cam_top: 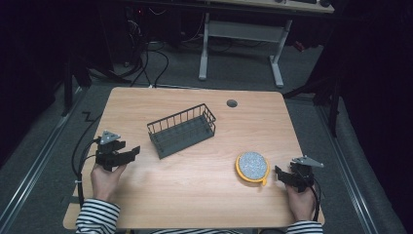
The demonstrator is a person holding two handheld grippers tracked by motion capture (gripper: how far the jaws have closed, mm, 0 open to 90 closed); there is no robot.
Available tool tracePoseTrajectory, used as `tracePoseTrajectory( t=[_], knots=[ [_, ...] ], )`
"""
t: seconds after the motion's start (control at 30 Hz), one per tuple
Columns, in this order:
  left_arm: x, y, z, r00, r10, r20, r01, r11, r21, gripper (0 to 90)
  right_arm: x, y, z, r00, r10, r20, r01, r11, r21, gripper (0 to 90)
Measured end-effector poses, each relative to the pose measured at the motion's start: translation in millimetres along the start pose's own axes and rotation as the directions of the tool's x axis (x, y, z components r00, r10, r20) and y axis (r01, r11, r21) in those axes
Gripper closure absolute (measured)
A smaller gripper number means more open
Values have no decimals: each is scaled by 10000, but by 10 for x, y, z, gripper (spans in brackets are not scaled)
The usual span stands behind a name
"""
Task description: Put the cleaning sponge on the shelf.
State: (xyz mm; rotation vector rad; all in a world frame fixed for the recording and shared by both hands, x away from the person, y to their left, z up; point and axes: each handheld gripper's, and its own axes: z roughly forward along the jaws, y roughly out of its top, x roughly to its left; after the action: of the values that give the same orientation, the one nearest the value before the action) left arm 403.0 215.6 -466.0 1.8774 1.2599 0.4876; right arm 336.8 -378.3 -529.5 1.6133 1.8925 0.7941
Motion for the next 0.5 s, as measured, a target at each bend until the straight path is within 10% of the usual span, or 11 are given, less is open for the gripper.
tracePoseTrajectory(
  t=[0.5],
  knots=[
    [-89, 473, 187, 9989, 362, 285, -365, 9993, 111, 352, 0, 0, 0, 10000, -2, 1, 2, 10000, -2, 326]
  ],
)
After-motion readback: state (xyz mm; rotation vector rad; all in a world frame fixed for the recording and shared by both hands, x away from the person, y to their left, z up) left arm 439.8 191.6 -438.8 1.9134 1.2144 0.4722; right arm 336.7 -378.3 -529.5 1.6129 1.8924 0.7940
